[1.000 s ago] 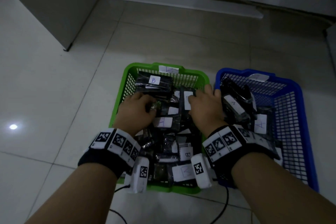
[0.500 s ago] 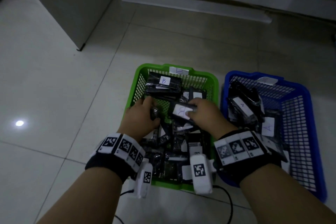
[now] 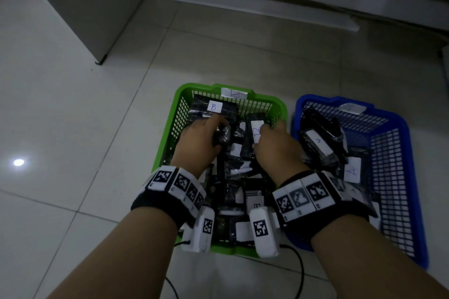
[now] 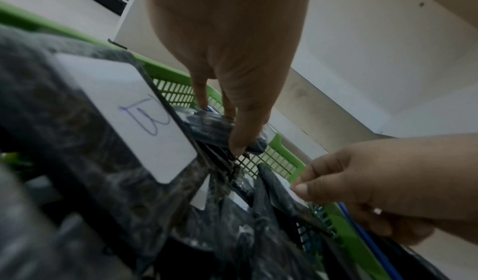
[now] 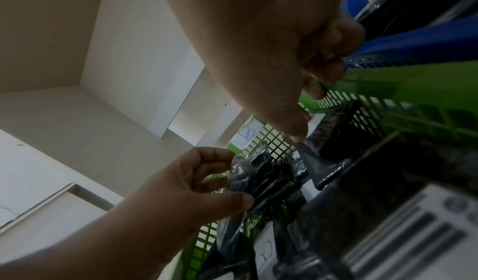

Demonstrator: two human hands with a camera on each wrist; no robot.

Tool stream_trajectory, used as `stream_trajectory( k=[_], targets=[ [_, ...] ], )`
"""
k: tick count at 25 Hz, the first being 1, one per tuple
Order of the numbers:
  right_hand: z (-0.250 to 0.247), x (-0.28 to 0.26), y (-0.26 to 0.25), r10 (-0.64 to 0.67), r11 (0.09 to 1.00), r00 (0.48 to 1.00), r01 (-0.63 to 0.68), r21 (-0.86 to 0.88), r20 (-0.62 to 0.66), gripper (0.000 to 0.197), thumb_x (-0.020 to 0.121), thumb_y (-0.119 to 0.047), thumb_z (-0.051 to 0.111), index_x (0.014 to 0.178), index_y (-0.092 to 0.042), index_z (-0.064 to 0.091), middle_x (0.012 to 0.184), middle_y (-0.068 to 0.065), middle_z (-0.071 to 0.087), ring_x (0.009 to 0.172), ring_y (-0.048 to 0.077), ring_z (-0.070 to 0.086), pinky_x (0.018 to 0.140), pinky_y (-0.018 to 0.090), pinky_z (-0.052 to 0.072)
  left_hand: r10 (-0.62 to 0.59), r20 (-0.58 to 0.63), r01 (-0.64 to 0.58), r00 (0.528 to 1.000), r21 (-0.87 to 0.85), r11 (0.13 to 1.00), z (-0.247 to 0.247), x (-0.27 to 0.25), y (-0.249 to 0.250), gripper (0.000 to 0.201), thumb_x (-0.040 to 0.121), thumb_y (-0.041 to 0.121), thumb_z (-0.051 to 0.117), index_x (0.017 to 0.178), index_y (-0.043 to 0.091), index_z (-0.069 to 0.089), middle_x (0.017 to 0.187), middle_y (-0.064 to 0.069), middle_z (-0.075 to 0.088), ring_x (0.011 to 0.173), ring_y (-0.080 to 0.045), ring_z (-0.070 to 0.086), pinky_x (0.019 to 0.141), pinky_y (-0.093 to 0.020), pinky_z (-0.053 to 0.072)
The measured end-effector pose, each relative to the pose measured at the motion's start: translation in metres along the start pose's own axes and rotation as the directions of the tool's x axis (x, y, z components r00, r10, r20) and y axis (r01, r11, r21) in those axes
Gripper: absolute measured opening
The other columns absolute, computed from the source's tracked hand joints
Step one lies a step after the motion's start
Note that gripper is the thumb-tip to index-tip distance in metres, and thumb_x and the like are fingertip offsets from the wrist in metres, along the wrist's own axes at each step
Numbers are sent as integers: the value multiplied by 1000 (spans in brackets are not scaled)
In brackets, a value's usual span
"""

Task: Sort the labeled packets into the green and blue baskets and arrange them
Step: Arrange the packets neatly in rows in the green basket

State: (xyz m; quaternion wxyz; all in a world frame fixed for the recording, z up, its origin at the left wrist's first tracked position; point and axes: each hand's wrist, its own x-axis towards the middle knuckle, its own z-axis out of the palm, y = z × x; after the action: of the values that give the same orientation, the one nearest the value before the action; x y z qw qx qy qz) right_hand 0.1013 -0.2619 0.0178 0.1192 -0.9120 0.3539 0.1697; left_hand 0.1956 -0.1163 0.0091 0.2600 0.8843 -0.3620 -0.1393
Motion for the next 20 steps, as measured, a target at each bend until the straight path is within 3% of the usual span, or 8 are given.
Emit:
stream_trajectory(
  k=[3,4,6,8,10,13,17,20],
  targets=[
    [-7,0,-5,-44,996,999,44,81,4,28,95,-16,49,121,-8,53,135,16,35,101,32,55,73,32,41,64,63,-65,996,13,998,8,6,-8,50,72,3,66,119,19,58,115,-4,64,108,-25,57,92,-32,45],
    [-9,0,-9,-107,983,994,108,146,-18,26,94,-15,51,118,-9,57,132,15,38,101,31,55,76,31,44,39,60,-39,997,0,999,8,7,-14,50,72,-1,66,119,17,60,118,-5,63,110,-25,56,92,-31,44],
    [-9,2,-19,-251,933,968,250,259,-27,23,92,-15,55,114,-13,62,123,13,46,102,28,55,80,25,41,4,-61,-1,998,50,999,4,3,-23,41,68,-5,66,105,12,68,108,-9,66,98,-30,60,83,-34,48],
    [-7,6,-31,-347,902,935,310,301,76,23,93,-15,55,114,-19,64,123,13,47,109,29,54,80,23,38,25,-151,12,988,237,971,-6,-6,-32,24,65,2,71,85,16,73,88,-7,69,82,-33,61,68,-35,47],
    [-1,12,-43,-372,910,905,312,272,207,26,93,-14,55,116,-21,64,133,15,41,116,31,50,85,25,40,-16,-58,36,998,377,926,-18,-19,-36,10,74,23,68,83,24,72,86,1,69,88,-30,59,74,-36,40],
    [9,18,-55,-333,925,913,269,269,235,27,89,-7,59,112,-20,63,138,16,35,120,33,47,92,30,42,-109,81,60,991,464,884,-28,-39,-40,30,83,55,52,94,34,69,97,12,66,106,-19,49,82,-37,24],
    [21,17,-61,-357,920,925,325,221,127,32,77,1,64,103,-12,49,109,14,51,98,33,53,75,36,47,-133,198,29,971,454,890,-30,-45,-44,45,76,70,50,111,44,61,112,21,60,119,-13,35,85,-36,18],
    [15,16,-59,-321,922,940,284,264,112,29,84,-9,60,112,-10,54,102,15,61,85,27,57,66,31,45,-132,270,-2,954,446,895,-30,-47,-46,66,63,82,50,119,47,55,126,24,50,124,-14,28,88,-37,15]
  ],
)
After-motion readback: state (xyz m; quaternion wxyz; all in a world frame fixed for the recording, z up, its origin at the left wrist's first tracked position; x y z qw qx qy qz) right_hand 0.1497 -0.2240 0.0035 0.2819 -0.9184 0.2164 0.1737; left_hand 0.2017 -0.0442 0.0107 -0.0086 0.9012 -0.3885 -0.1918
